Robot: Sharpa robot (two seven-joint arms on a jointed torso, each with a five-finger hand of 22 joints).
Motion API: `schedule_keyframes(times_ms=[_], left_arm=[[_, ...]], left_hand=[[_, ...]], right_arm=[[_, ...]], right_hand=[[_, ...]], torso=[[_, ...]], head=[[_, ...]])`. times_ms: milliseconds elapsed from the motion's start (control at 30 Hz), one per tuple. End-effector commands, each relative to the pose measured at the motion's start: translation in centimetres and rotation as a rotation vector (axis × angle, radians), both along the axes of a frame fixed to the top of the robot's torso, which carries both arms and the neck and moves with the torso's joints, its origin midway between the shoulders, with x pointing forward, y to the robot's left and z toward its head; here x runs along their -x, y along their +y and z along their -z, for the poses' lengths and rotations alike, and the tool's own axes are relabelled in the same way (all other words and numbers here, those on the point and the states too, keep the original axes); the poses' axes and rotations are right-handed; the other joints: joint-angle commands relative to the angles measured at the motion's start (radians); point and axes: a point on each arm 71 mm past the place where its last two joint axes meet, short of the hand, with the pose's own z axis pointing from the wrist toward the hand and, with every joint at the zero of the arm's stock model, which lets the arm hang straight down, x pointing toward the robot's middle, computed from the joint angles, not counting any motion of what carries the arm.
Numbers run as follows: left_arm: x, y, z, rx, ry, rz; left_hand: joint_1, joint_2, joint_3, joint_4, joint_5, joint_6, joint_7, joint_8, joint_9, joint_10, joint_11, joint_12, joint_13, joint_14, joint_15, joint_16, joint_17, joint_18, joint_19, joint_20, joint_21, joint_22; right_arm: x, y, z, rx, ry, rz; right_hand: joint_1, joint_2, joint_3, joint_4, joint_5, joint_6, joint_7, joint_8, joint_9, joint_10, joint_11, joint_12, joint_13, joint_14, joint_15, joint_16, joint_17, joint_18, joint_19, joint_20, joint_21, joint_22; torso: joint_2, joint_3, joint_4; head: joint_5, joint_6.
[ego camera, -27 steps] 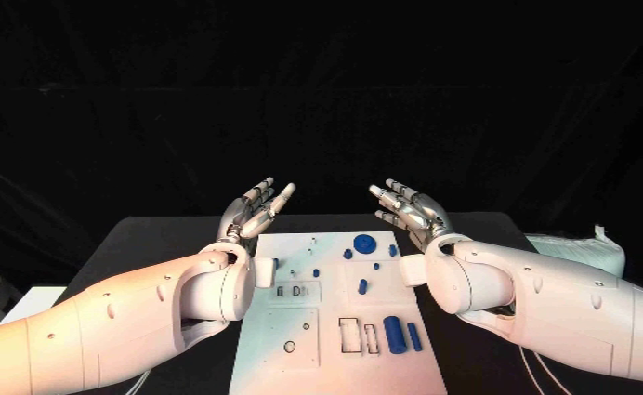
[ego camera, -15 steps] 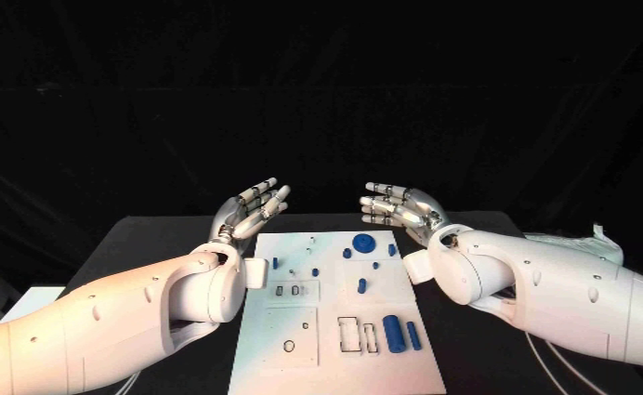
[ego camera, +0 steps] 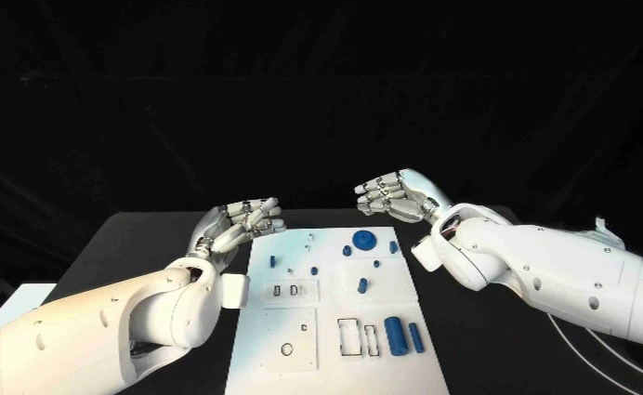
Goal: Assemble the parts on the task board
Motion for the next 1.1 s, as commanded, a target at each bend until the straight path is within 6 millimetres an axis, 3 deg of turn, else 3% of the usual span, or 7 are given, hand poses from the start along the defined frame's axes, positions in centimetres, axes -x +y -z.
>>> schedule_keyframes(times_ms=[33, 333, 433, 667, 867, 1033, 1100], left_arm=[[1.1, -0.6, -0.8, 0.059, -0.016, 0.088], [3.2, -0.7, -1.9, 0.143, 0.058, 0.102], [3.8, -0.7, -2.2, 0.171, 0.082, 0.101], [4.4, -0.9, -2.8, 0.193, 0.093, 0.112], [4.7, -1.1, -3.0, 0.201, 0.096, 0.121], [4.9, -1.2, -3.2, 0.204, 0.097, 0.126], [4.9, -1.2, -3.3, 0.204, 0.098, 0.128]], left_hand=[[0.011, 0.0, -0.001, -0.007, -0.002, 0.011, -0.003, -0.008, -0.002, 0.012, -0.002, -0.008, 0.0, 0.009, 0.0, -0.009, 0.0, 0.013, 0.011, -0.002, -0.008, -0.004], [-0.003, -0.001, -0.008, -0.006, 0.008, 0.017, 0.001, -0.021, -0.005, 0.021, 0.0, -0.02, -0.001, 0.013, 0.001, -0.023, -0.002, 0.012, 0.016, -0.001, -0.016, -0.013], [-0.005, -0.003, -0.01, -0.006, 0.012, 0.018, 0.001, -0.023, -0.006, 0.022, 0.0, -0.023, -0.001, 0.013, 0.001, -0.026, -0.002, 0.012, 0.017, -0.001, -0.018, -0.015], [-0.007, -0.002, -0.011, -0.007, 0.014, 0.019, 0.001, -0.026, -0.006, 0.022, 0.0, -0.026, -0.001, 0.012, 0.002, -0.03, -0.003, 0.012, 0.016, -0.001, -0.02, -0.017], [-0.007, -0.002, -0.011, -0.007, 0.015, 0.019, 0.002, -0.027, -0.006, 0.022, 0.001, -0.027, -0.001, 0.011, 0.002, -0.031, -0.004, 0.012, 0.016, 0.0, -0.022, -0.018], [-0.008, -0.001, -0.011, -0.008, 0.015, 0.019, 0.003, -0.03, -0.006, 0.022, 0.002, -0.03, -0.001, 0.01, 0.003, -0.034, -0.004, 0.012, 0.016, 0.0, -0.024, -0.02], [-0.008, -0.001, -0.011, -0.009, 0.015, 0.019, 0.003, -0.03, -0.006, 0.022, 0.002, -0.031, -0.001, 0.01, 0.003, -0.035, -0.004, 0.012, 0.016, 0.0, -0.024, -0.02]], right_arm=[[0.0, 0.6, -0.7, 0.288, -0.12, -0.085], [-1.0, 0.1, -1.9, 0.659, -0.245, -0.042], [-1.2, 0.4, -2.0, 0.747, -0.28, -0.034], [-0.9, 1.2, -1.9, 0.883, -0.328, -0.048], [-0.7, 1.8, -1.8, 0.944, -0.338, -0.076], [-0.5, 2.4, -1.8, 0.954, -0.35, -0.107], [-0.5, 2.5, -1.8, 0.958, -0.352, -0.112]], right_hand=[[0.007, -0.04, 0.045, -0.031, -0.032, 0.102, -0.024, -0.005, 0.005, 0.123, -0.034, -0.013, 0.005, 0.165, -0.051, 0.024, 0.017, 0.02, 0.132, -0.057, 0.088, 0.034], [-0.002, -0.072, 0.028, -0.017, -0.076, 0.145, -0.044, -0.015, 0.006, 0.173, -0.061, -0.019, 0.005, 0.311, -0.094, 0.074, 0.063, 0.02, 0.208, -0.107, 0.21, 0.101], [-0.005, -0.083, 0.023, -0.011, -0.087, 0.156, -0.053, -0.021, 0.006, 0.178, -0.069, -0.02, 0.005, 0.371, -0.109, 0.111, 0.097, 0.02, 0.236, -0.129, 0.266, 0.133], [-0.02, -0.105, 0.041, 0.012, -0.092, 0.164, -0.073, -0.028, 0.003, 0.181, -0.084, -0.02, 0.005, 0.421, -0.136, 0.33, 0.258, 0.018, 0.286, -0.158, 0.417, 0.223], [-0.035, -0.125, 0.086, 0.042, -0.091, 0.165, -0.075, -0.028, 0.004, 0.143, -0.084, -0.021, 0.004, 0.422, -0.133, 0.559, 0.432, 0.018, 0.291, -0.156, 0.521, 0.289], [-0.032, -0.148, 0.148, 0.07, -0.093, 0.163, -0.076, -0.027, 0.005, 0.124, -0.079, -0.02, 0.003, 0.429, -0.131, 0.943, 0.814, -0.032, 0.4, -0.151, 0.832, 0.669], [-0.033, -0.155, 0.161, 0.079, -0.094, 0.163, -0.072, -0.028, 0.005, 0.124, -0.08, -0.021, 0.003, 0.43, -0.129, 1.002, 0.879, -0.041, 0.416, -0.151, 0.887, 0.743]], torso=[[0.044, -0.0009, 0.0079], [0.105, -0.0085, 0.0303], [0.126, -0.008, 0.0335], [0.153, -0.0085, 0.0426], [0.162, -0.0098, 0.0463], [0.169, -0.0095, 0.049], [0.17, -0.0098, 0.0496]], head=[[-0.009, 0.004], [-0.027, 0.005], [-0.027, 0.004], [-0.038, 0.009], [-0.044, 0.012], [-0.045, 0.013], [-0.044, 0.012]])
